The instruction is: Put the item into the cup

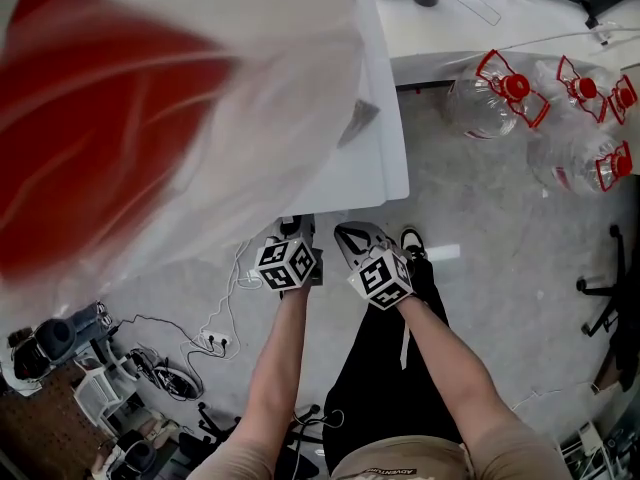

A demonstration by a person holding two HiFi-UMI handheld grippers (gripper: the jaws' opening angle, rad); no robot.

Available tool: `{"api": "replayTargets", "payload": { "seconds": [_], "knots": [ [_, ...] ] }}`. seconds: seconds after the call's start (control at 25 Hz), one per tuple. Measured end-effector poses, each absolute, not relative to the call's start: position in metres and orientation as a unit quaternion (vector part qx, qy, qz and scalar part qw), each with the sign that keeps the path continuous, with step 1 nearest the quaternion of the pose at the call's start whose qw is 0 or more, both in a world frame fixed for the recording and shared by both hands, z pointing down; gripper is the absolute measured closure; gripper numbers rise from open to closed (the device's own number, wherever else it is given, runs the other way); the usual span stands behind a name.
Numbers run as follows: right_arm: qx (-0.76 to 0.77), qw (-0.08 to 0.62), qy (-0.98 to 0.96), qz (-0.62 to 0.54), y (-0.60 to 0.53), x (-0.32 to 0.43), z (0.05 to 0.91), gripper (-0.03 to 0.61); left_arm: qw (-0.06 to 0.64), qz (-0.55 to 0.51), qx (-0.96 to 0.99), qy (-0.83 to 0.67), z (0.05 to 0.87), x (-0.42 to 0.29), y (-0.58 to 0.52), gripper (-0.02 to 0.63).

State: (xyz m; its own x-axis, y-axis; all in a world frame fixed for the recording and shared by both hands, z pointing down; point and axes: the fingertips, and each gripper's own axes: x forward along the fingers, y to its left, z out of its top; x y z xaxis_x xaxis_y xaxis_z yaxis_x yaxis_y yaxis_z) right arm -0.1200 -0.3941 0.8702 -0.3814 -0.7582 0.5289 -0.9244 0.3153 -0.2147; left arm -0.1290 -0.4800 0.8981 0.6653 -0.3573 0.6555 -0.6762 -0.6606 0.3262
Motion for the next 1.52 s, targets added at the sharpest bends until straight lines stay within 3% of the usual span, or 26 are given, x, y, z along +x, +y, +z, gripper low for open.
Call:
{"api": "replayTargets", "payload": {
  "seconds": [0.24, 0.88, 1.24, 1.52],
  "knots": [
    [0.522, 0.165, -0.798, 0.252, -0.383, -0.125, 0.872, 0.566, 0.260, 0.291, 0.872, -0.295, 0.899, -0.132, -0.477, 0.604],
    [0.531, 0.162, -0.798, 0.236, -0.354, -0.116, 0.830, 0.568, 0.276, 0.295, 0.872, -0.276, 0.870, -0.153, -0.418, 0.607],
    [0.507, 0.201, -0.811, 0.209, -0.324, -0.104, 0.770, 0.568, 0.283, 0.295, 0.872, -0.269, 0.798, -0.178, -0.363, 0.607],
    [0.481, 0.229, -0.828, 0.174, -0.303, -0.093, 0.703, 0.568, 0.248, 0.267, 0.882, -0.299, 0.704, -0.190, -0.374, 0.606]
  ]
}}
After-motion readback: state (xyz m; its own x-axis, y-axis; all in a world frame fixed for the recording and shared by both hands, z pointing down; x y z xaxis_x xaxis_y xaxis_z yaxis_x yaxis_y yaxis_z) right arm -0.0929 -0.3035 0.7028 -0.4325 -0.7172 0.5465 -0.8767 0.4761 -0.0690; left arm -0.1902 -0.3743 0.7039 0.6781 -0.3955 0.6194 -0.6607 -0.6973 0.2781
